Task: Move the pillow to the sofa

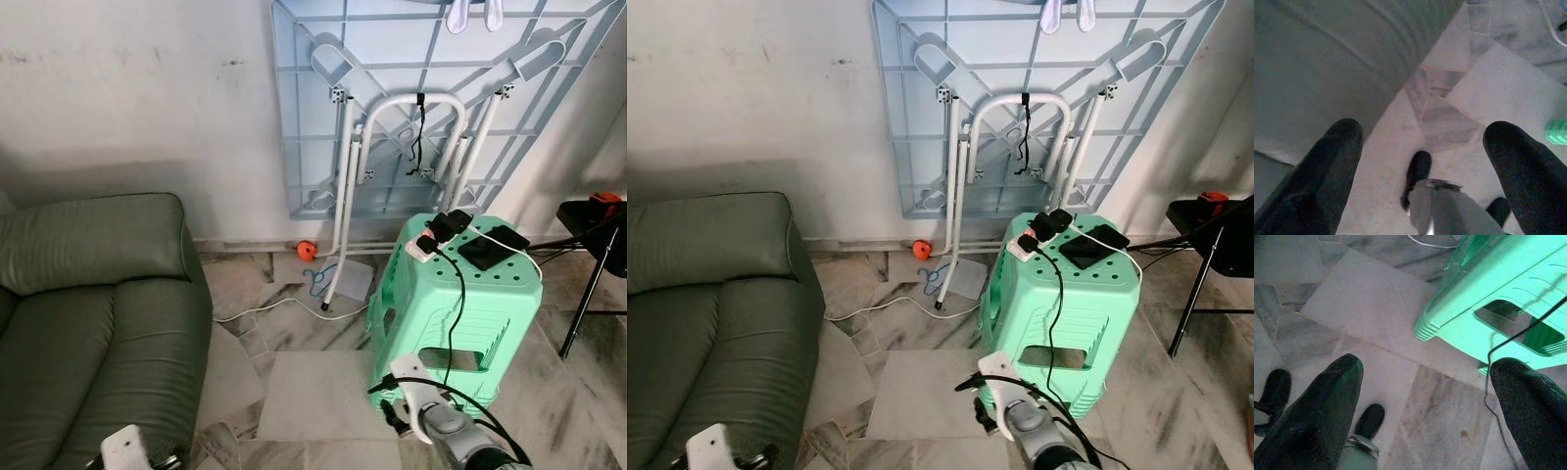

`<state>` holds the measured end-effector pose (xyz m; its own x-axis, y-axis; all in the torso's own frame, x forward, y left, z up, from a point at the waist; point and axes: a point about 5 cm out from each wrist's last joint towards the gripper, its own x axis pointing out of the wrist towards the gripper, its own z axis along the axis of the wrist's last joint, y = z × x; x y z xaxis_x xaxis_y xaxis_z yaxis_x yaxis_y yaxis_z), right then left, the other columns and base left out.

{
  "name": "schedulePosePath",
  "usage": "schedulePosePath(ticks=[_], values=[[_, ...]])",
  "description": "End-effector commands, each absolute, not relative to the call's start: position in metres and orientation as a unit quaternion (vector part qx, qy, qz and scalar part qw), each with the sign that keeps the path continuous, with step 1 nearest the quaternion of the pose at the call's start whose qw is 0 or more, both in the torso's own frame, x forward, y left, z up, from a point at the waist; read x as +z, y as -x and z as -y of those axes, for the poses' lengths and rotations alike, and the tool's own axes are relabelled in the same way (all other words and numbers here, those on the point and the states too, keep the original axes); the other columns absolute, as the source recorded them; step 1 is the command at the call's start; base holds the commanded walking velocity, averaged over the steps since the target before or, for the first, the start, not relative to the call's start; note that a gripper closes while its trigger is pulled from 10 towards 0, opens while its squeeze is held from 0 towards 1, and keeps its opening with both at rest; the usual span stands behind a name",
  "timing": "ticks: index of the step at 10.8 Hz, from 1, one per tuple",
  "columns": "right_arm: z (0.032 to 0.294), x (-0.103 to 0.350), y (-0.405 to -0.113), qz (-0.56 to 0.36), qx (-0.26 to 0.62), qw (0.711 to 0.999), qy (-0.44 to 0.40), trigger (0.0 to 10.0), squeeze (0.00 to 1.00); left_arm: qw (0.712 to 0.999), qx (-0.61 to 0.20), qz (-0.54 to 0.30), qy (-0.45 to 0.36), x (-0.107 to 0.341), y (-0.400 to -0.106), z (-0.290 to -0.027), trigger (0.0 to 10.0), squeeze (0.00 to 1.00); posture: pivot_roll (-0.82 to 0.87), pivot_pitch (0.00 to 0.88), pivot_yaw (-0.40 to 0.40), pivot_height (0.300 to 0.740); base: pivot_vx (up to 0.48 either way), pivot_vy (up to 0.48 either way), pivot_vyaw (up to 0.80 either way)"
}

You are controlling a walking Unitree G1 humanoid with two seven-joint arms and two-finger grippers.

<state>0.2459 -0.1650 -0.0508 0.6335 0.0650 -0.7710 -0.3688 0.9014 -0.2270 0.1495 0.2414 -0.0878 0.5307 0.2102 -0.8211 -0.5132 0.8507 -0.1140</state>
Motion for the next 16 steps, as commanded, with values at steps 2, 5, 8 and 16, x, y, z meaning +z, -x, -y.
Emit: schedulePosePath(ticks=[2, 5, 8, 16], values=[[0.169, -0.050, -0.246, -0.408, 0.139, 0.879, 0.203, 10.0, 0.00, 0.850, 0.230, -0.446, 0.160, -0.090, -0.138, -0.249, 10.0, 0.00, -0.08, 0.000, 0.033, 0.740, 0.000, 0.000, 0.80], [0.162, -0.050, -0.247, -0.408, 0.144, 0.880, 0.197, 10.0, 0.00, 0.857, 0.227, -0.434, 0.160, -0.089, -0.140, -0.247, 10.0, 0.00, -0.07, 0.000, 0.029, 0.740, 0.000, 0.000, 0.80], [0.157, -0.050, -0.248, -0.407, 0.149, 0.879, 0.198, 10.0, 0.00, 0.862, 0.219, -0.434, 0.139, -0.088, -0.142, -0.248, 10.0, 0.00, -0.08, 0.000, 0.033, 0.740, 0.000, 0.000, 0.80], [0.160, -0.054, -0.242, -0.413, 0.156, 0.873, 0.209, 10.0, 0.00, 0.864, 0.208, -0.446, 0.108, -0.088, -0.142, -0.249, 10.0, 0.00, -0.08, 0.000, 0.045, 0.740, 0.000, 0.000, 0.80]])
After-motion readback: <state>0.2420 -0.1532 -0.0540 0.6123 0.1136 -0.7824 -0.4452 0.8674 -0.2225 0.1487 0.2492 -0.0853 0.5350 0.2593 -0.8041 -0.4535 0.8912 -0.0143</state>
